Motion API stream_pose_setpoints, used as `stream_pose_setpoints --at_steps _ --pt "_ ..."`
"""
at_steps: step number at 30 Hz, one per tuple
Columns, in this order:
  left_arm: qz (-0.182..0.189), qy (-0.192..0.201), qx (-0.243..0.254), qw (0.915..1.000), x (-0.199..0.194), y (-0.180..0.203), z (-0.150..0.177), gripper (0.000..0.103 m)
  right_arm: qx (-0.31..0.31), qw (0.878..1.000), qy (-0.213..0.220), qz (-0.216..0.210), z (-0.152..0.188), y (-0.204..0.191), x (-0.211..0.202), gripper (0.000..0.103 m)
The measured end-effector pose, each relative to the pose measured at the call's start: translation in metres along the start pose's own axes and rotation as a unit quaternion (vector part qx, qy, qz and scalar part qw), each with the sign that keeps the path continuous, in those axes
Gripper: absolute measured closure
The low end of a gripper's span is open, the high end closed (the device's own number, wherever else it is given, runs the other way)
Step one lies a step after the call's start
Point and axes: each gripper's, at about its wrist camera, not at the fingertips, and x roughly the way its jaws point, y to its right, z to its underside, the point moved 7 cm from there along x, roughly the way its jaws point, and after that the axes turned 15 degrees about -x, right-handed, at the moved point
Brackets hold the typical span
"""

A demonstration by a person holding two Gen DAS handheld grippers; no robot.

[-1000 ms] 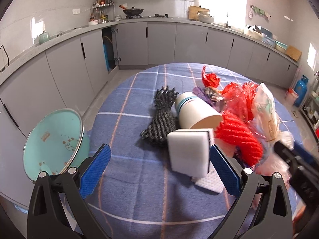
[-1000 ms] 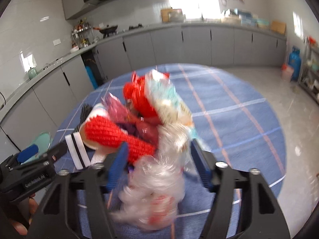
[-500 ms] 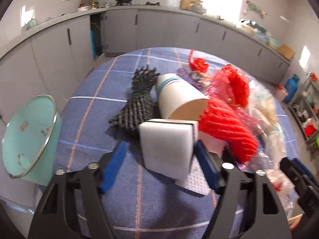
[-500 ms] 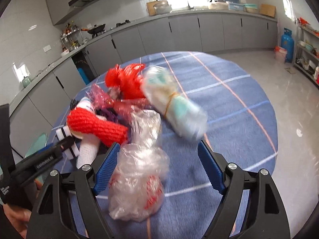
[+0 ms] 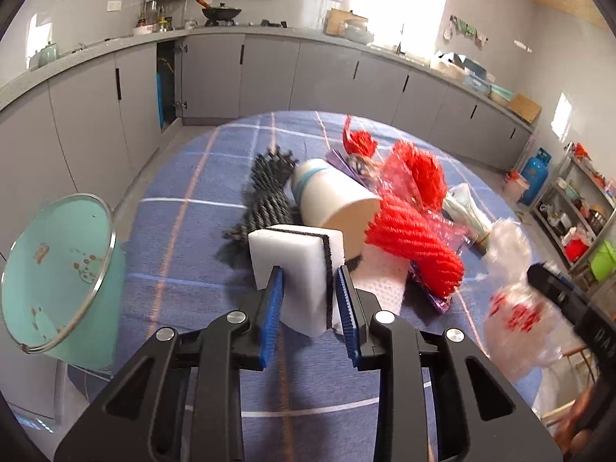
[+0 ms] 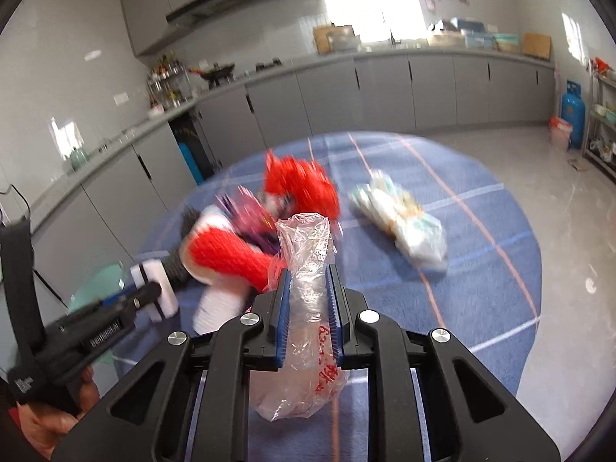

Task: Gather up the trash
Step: 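Carry sponge and bag over the teal bin and open both tools to drop them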

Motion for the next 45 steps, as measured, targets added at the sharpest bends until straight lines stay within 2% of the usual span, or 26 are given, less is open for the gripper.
stream_pose_setpoints --at_steps 5,8,15,19,24,31,38,45 --pt "0.002 0.037 -0.006 0.9993 -0.03 -0.011 -0.021 0.074 -0.015 0.999 0.04 -0.008 -0.035 -0.019 -0.013 0.084" --pt "-0.016 0.06 -0.011 0.998 -0.046 -0.025 -0.035 0.074 -0.025 0.998 0.048 -0.028 -0.05 -0.038 -0.012 0.084" --pt "-0.108 0.1 -0.032 0.9886 -0.079 -0.091 -0.064 0.074 -0.061 0.993 0.055 -0.079 -0.075 -0.105 0.007 0.084" --pt "-0.143 0.115 -0.053 0.9816 -0.092 -0.13 -0.073 0.074 -0.077 0.989 0.053 -0.117 -0.085 -0.153 0.022 0.084" --pt "-0.176 0.114 -0.081 0.9743 -0.098 -0.172 -0.077 0.074 -0.099 0.982 0.039 -0.154 -0.087 -0.215 0.046 0.084" --pt "-0.213 0.111 -0.107 0.9649 -0.096 -0.218 -0.077 0.074 -0.117 0.975 0.014 -0.189 -0.082 -0.273 0.072 0.084" --pt "-0.234 0.097 -0.127 0.9589 -0.084 -0.251 -0.076 0.074 -0.143 0.968 0.002 -0.207 -0.075 -0.313 0.092 0.084" --pt "-0.244 0.068 -0.143 0.9567 -0.065 -0.274 -0.065 0.073 -0.153 0.962 -0.036 -0.225 -0.058 -0.337 0.123 0.083"
